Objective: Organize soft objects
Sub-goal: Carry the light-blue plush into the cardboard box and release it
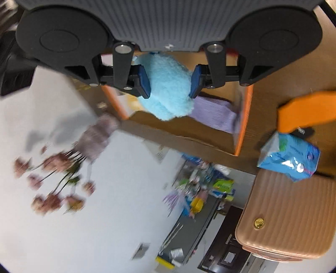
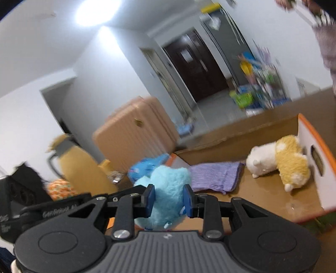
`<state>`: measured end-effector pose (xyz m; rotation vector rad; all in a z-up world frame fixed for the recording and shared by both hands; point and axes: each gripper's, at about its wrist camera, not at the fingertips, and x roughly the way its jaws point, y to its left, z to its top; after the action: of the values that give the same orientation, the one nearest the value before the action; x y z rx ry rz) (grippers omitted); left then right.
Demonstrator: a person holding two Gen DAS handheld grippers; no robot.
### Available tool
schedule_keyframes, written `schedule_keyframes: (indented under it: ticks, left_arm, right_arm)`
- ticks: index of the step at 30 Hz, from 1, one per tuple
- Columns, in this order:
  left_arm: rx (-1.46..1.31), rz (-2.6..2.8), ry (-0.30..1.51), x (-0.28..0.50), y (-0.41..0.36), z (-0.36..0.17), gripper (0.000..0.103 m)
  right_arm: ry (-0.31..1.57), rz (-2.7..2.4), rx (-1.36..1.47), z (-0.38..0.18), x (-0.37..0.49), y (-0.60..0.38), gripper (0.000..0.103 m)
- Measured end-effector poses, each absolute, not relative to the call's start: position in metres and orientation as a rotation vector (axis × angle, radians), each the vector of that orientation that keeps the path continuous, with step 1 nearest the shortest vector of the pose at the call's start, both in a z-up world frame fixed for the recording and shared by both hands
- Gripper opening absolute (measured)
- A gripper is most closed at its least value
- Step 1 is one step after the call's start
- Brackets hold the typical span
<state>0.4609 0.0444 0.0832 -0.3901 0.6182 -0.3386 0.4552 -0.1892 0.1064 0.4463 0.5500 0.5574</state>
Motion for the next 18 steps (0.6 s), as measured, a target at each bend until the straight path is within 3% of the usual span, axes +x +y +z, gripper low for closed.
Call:
schedule_keyframes:
  ticks: [2,4,6,10,16,18]
  left_arm:
    - [-0.357,-0.297,0.660,0.478,0.044,0.071,0.040]
    - [-0.301,-0.254,0.678,0.485,0.043,0.057,0.040]
    - [-0.279,-0.244,0.697,0.484,0.043,0.047,0.041]
    - [-0.248,-0.241,0.681,0.472,0.045,0.049,0.045]
    - [-0.188,-0.248,0.599,0.437,0.042,0.089,0.051]
    - [-0.170,-0.247,0.565,0.420,0.040,0.104,0.059]
  right_arm:
    - [0.609,0.540,0.461,0.092,0.478,-0.177,0.029]
    - [0.656,0.523,0.440,0.078,0.491,-0.164,0.019]
    - [0.711,0.521,0.412,0.065,0.499,-0.152,0.015]
    - [0.724,0.518,0.370,0.054,0.499,-0.141,0.016]
    - [0.652,0.519,0.364,0.090,0.472,-0.160,0.016]
    - [0.610,0.512,0.338,0.110,0.452,-0.174,0.017]
